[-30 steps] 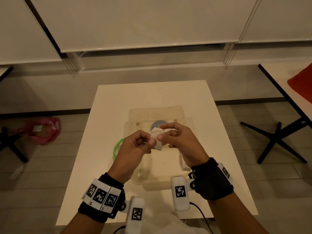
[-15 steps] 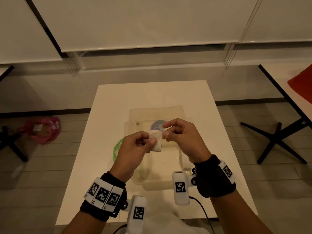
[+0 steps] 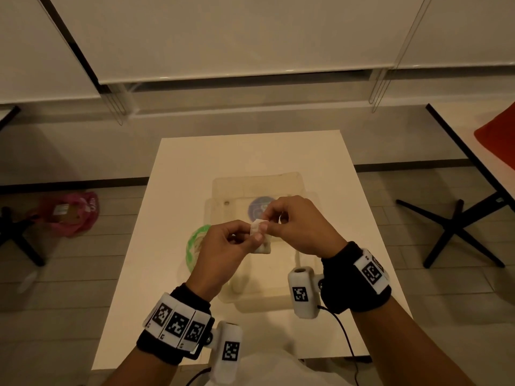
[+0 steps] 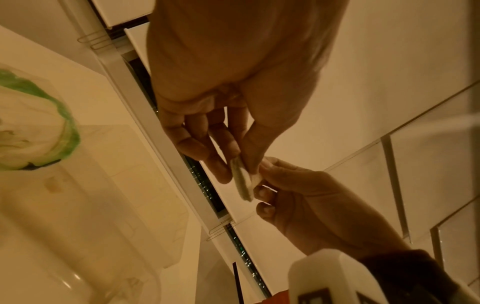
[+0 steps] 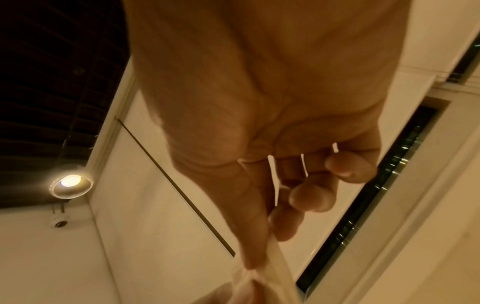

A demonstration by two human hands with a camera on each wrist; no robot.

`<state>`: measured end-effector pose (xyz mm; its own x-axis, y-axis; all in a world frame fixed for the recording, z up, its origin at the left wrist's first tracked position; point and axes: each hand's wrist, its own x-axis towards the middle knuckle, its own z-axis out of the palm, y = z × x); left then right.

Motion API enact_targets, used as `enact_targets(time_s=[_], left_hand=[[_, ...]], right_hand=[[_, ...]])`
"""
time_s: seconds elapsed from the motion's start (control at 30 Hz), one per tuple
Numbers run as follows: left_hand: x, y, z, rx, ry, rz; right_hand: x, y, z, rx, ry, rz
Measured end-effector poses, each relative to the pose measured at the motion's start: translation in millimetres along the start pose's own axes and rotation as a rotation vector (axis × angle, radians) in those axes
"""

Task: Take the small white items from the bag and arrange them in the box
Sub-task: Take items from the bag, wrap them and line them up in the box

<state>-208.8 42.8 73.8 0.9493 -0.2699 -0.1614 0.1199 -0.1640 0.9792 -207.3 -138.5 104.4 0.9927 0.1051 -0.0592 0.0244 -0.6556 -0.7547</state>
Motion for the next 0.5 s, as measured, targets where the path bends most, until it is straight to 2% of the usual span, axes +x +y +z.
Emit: enact_targets(time_s=[0.17, 0.3, 0.5], left_hand=[[2, -11, -1, 0.096, -0.05, -0.028], [-2, -31, -14, 0.221, -0.061, -0.083], [-28, -64, -58, 0.343, -0.271, -0.21]], right_hand=[[-3, 10, -5, -0.077, -0.018, 0.015], [-5, 39, -9, -0.121, -0.011, 0.074], [-11, 105, 0, -0.228, -0.073, 0.217]])
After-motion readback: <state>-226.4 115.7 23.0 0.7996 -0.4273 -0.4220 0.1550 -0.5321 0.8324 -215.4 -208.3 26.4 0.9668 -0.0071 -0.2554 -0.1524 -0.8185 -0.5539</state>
